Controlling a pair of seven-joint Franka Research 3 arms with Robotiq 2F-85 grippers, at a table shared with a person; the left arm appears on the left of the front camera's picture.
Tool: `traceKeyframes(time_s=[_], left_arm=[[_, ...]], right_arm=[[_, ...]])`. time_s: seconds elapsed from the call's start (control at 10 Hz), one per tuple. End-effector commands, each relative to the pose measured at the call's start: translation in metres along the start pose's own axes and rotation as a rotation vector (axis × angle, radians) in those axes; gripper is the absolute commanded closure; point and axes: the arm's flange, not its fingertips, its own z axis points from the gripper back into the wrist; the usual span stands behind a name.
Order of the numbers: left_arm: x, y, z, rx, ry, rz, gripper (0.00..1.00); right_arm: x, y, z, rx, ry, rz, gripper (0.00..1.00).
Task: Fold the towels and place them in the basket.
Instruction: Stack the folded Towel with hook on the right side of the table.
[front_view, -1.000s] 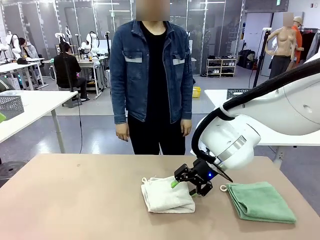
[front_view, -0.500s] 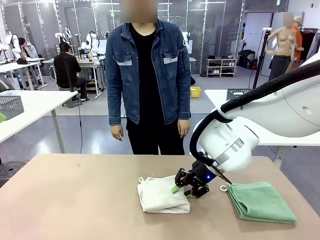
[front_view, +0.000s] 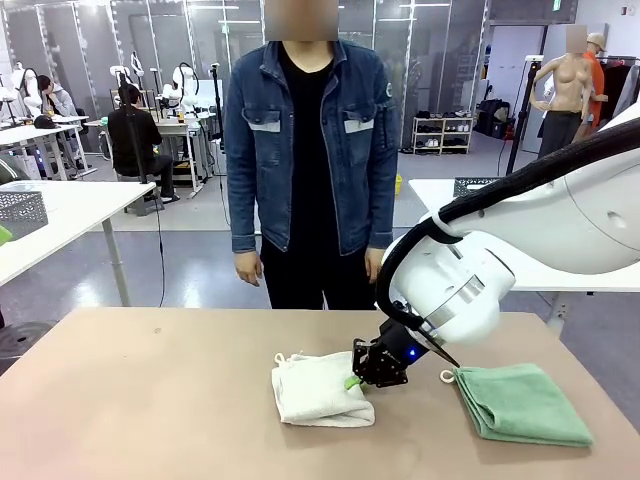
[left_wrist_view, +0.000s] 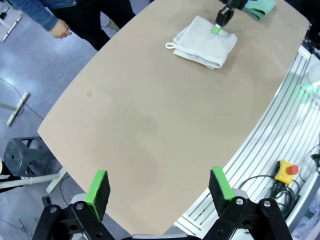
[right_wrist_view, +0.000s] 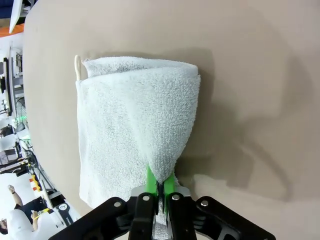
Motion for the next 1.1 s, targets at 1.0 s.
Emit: traceKeyframes(time_s=[1.0], left_arm=[[0.001,0.001,-0.001,0.004,-0.002,0.005,0.00]], right_arm=[[-0.016,0.041,0.073,-0.117,-0.089,0.190,0.95]])
